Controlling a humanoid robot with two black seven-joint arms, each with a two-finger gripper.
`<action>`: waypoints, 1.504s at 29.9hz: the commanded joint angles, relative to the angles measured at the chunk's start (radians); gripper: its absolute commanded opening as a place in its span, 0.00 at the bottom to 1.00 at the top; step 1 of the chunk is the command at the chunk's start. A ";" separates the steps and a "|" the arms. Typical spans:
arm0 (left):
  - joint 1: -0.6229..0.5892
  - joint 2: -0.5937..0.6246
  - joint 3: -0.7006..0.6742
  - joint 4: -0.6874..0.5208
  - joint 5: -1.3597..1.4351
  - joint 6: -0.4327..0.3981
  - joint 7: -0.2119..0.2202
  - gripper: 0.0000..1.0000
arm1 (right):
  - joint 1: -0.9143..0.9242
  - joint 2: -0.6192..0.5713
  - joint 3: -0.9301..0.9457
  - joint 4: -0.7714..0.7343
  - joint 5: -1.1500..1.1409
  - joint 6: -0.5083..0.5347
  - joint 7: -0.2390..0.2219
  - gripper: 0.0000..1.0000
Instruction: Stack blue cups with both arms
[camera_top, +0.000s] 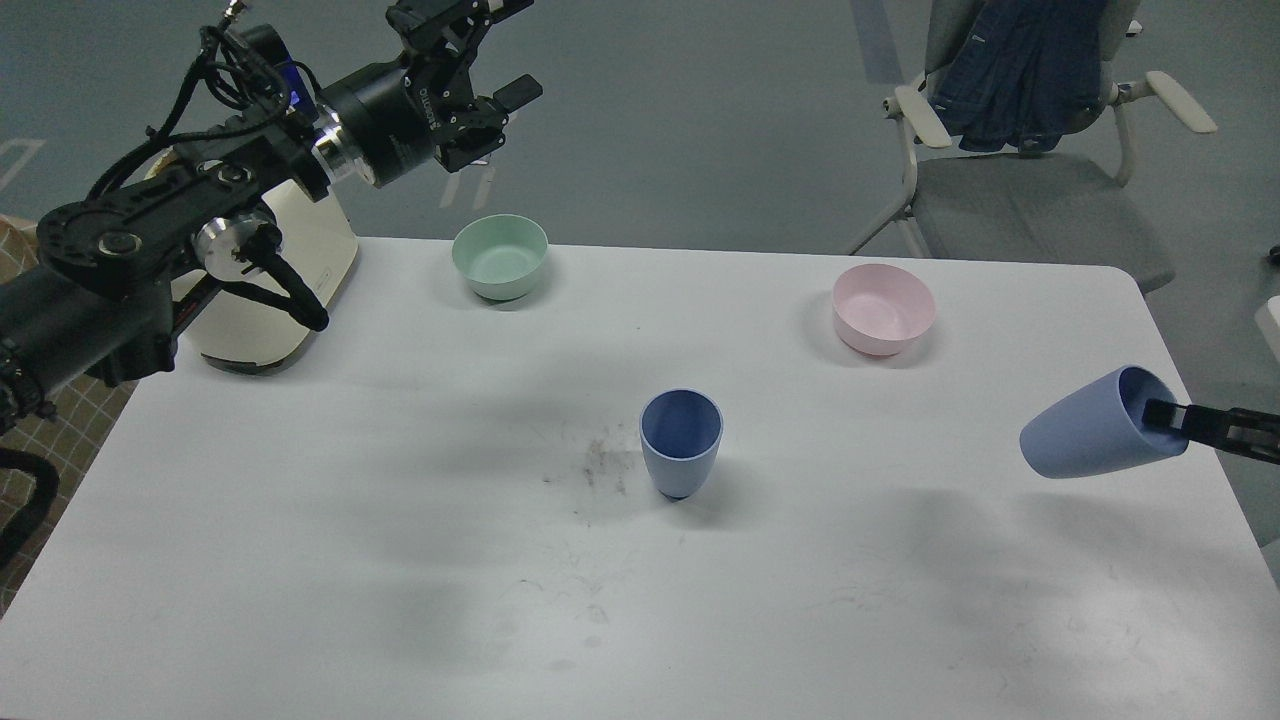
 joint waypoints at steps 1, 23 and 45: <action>-0.001 0.000 0.000 0.000 0.000 0.000 0.000 0.94 | 0.136 0.068 -0.002 -0.061 -0.118 0.049 0.000 0.00; -0.009 -0.002 0.000 0.000 0.000 0.000 0.000 0.94 | 0.816 0.900 -0.533 -0.252 -0.032 0.132 0.004 0.00; -0.012 0.007 -0.002 0.000 0.000 0.000 0.000 0.94 | 0.828 1.092 -0.614 -0.290 -0.032 0.107 0.007 0.00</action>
